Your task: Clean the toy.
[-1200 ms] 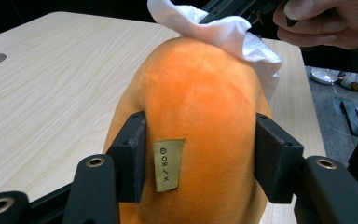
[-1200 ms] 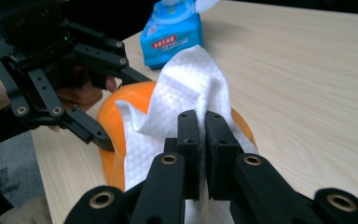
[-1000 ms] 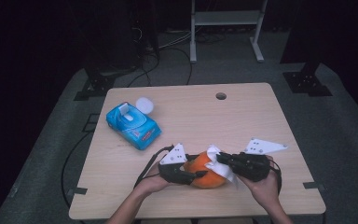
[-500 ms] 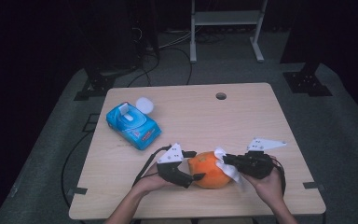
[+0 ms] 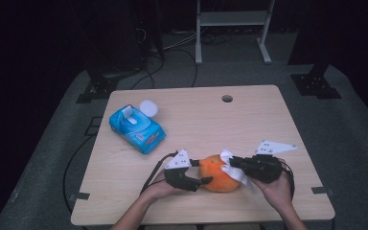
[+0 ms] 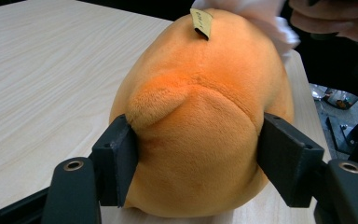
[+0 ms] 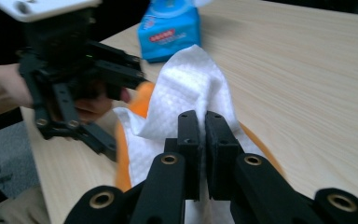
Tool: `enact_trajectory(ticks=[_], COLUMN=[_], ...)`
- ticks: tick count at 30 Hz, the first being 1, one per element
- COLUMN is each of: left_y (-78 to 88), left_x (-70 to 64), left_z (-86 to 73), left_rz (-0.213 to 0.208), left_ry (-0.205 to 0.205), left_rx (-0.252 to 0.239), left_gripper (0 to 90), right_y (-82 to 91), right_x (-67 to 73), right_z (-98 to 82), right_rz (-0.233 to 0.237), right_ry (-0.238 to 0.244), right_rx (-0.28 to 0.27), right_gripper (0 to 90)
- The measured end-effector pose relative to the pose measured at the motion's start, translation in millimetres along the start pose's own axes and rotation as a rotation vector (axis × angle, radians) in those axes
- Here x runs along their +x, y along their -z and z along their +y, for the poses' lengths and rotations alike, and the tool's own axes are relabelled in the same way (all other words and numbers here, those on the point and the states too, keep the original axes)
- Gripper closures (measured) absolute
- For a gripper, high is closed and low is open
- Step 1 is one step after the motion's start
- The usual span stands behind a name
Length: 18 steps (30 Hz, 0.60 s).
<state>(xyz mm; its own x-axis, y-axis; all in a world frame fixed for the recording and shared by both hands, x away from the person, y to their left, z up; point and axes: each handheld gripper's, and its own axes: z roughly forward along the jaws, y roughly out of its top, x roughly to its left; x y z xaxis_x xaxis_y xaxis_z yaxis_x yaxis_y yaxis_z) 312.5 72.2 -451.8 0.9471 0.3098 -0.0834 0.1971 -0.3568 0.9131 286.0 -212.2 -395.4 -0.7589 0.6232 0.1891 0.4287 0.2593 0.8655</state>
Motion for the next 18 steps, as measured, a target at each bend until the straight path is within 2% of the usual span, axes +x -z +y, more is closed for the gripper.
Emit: enact_trajectory(ticks=[3, 5, 9, 12, 18], left_y=[-0.7, 0.0, -1.4, -6.6, -11.6], left_x=[-0.6, 0.3, 1.5, 0.0, -0.7], left_z=[-0.1, -0.4, -1.3, -5.2, -9.3], left_rz=[-0.001, -0.004, -0.015, -0.021, -0.011], left_ry=[-0.001, -0.002, 0.009, -0.004, 0.004], left_rx=[-0.002, -0.004, -0.011, -0.004, -0.008], left_gripper=[30.7, 28.0, 20.1, 16.2, 16.0], right_y=[-4.9, -7.6, -8.0, -3.5, -0.7], right_x=[12.2, 15.2, 6.0, -0.5, -11.2], right_z=[5.1, 6.6, 2.3, -2.1, -7.6], right_rz=[0.02, 0.023, 0.024, 0.017, 0.018], right_ry=[0.044, 0.056, 0.027, 0.004, -0.032], right_rx=[-0.003, 0.004, 0.024, 0.021, 0.02], right_gripper=[84.9, 84.9, 85.0, 85.0, 85.0])
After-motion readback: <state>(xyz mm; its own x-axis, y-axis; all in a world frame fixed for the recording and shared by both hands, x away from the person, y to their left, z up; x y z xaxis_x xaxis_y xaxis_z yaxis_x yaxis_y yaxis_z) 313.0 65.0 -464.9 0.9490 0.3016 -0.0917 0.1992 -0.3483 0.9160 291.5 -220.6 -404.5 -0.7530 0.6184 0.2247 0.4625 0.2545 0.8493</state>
